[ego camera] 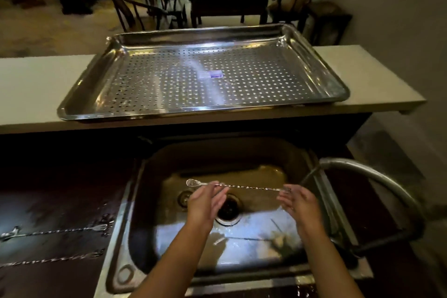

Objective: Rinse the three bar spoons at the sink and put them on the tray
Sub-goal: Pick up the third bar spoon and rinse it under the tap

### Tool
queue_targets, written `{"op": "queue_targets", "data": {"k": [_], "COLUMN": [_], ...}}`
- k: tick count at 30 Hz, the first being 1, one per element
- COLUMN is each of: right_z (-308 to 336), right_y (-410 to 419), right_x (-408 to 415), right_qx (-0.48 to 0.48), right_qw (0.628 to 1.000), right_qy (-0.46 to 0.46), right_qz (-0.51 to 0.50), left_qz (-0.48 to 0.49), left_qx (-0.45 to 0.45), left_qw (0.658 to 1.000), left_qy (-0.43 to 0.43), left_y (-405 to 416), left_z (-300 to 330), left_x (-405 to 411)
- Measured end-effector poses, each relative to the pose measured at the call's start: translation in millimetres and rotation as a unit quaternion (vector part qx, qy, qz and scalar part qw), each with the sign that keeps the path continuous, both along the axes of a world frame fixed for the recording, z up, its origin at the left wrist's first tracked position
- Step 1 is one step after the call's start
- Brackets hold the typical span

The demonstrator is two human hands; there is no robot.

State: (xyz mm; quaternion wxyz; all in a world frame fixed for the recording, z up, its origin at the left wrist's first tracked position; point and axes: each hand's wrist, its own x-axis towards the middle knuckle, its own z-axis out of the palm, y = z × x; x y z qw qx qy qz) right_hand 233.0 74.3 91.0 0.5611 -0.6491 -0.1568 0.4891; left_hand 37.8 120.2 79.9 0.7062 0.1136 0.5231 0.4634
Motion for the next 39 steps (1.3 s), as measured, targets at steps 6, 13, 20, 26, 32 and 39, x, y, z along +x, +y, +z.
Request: {"op": "queue_targets", "data": {"k": [6,13,20,26,32,39], "right_z": [-9,-21,-25,-20,-17,-4], "right_y": [-1,0,2,5,3,2], "right_x": [22,35,23,-13,-36,19], "right_qx": [0.009,0.016,0.058,0.067,0.059,0.071], "right_qw": [1.0,0.999,0.993,0.981,0.985,0.982], "right_qy": [-0.01,0.025,0.06,0.098,0.118,0.125], "right_qz": [-0.013,-0.029,-0.087,-0.155,-0.112,-0.123], "left_qz": [0.029,0.048,0.051,0.068,0.055,0.051], "left_qx": [0.008,0.028,0.041,0.033,0.039,0.034], "left_qw": [0.999,0.997,0.996,0.997,0.998,0.998], "left_qy": [0.025,0.048,0.057,0.035,0.008,-0.011], "left_y": [-7,-12,-14,-23,-27,-26], "left_z": [1,3,0,-8,-9,0], "left_x": [33,42,50,62,78,88]}}
